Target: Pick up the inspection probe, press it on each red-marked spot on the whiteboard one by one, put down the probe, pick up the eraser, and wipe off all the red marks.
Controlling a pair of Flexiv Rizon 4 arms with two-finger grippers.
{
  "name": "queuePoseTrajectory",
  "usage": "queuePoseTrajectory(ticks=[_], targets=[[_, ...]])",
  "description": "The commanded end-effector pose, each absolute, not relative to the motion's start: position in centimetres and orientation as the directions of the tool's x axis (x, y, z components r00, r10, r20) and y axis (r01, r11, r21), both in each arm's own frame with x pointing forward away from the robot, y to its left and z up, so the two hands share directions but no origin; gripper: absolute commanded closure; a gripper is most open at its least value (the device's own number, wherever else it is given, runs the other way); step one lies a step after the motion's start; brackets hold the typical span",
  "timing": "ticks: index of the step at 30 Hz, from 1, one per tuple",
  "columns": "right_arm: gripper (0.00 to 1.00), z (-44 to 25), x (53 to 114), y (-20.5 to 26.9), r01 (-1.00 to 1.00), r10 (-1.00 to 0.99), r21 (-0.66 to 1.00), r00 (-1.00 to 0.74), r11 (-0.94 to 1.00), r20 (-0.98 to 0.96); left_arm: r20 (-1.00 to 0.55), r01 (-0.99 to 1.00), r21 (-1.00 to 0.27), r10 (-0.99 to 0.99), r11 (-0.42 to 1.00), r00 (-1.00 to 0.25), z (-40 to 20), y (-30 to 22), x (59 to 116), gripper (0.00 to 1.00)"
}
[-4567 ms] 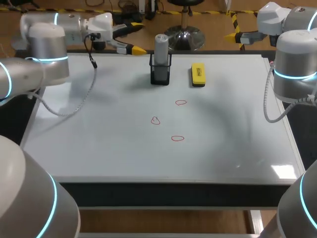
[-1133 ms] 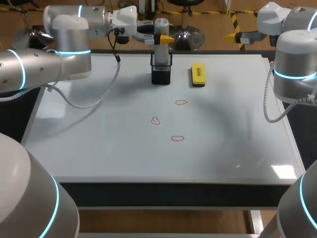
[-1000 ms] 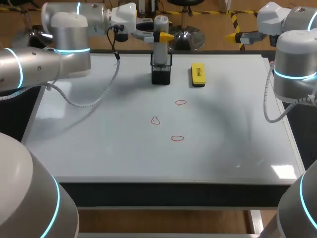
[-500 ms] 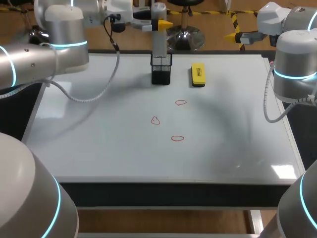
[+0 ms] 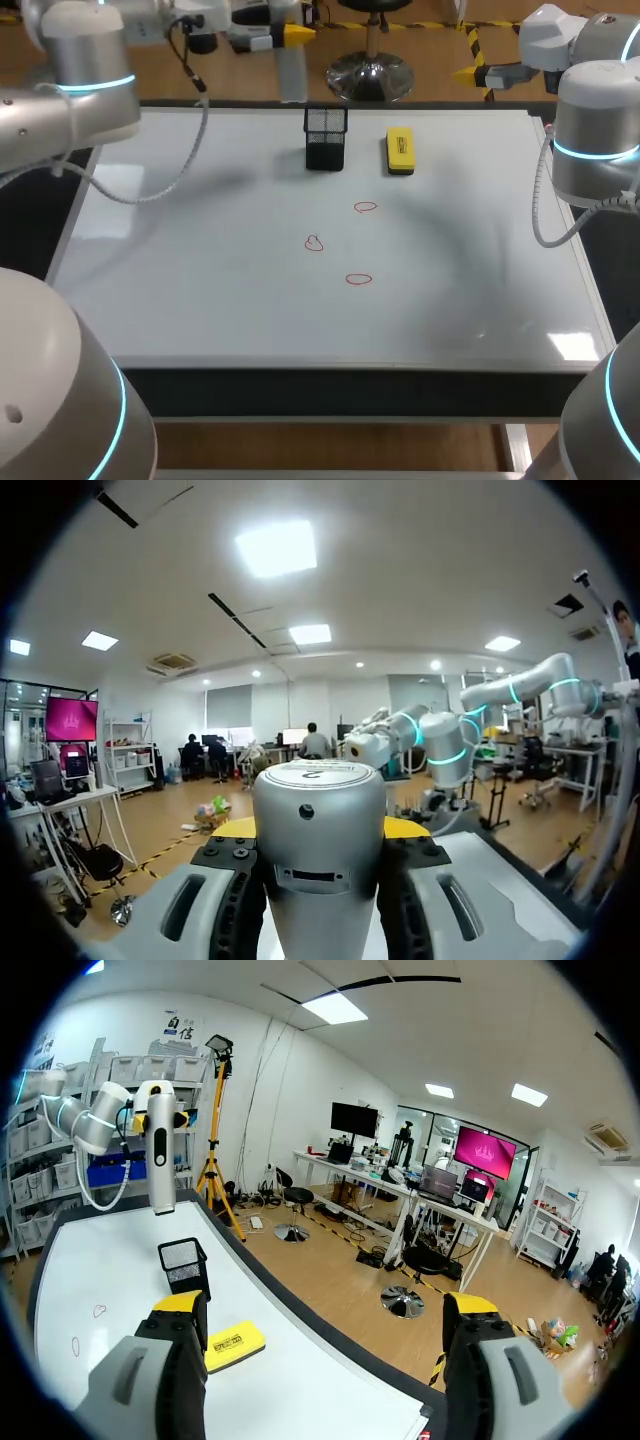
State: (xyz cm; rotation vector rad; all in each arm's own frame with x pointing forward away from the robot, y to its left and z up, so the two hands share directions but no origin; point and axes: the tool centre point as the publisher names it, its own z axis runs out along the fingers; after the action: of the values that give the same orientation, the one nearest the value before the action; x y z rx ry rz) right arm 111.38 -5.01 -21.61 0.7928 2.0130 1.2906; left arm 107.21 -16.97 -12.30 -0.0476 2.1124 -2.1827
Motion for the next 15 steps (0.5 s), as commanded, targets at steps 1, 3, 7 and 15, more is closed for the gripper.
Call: queuePoseTrajectory(ticks=[1, 3, 7, 15], targets=[[0.00, -21.6, 111.4, -5.0, 0.157, 0.754, 0.925, -0.633, 0.345, -0.174, -0.050, 0.053, -0.998, -0.110, -0.018, -0.993, -12.2, -15.1, 105.9, 1.00], [0.00, -21.6, 111.4, -5.0, 0.157, 0.754, 0.925, -0.633, 0.345, -0.174, -0.042, 0.044, -0.999, -0.107, -0.023, -0.993, -12.4, -14.4, 105.9, 1.00], [0.00, -21.6, 111.4, -5.0, 0.157, 0.754, 0.925, -0.633, 0.345, -0.174, -0.037, 0.040, -0.999, -0.107, -0.024, -0.994, -12.9, -12.9, 105.5, 1.00], [0.00, -21.6, 111.4, -5.0, 0.157, 0.754, 0.925, -0.633, 0.345, -0.174, -0.031, 0.033, -0.999, -0.118, -0.021, -0.993, -13.8, -9.5, 105.0, 1.00]])
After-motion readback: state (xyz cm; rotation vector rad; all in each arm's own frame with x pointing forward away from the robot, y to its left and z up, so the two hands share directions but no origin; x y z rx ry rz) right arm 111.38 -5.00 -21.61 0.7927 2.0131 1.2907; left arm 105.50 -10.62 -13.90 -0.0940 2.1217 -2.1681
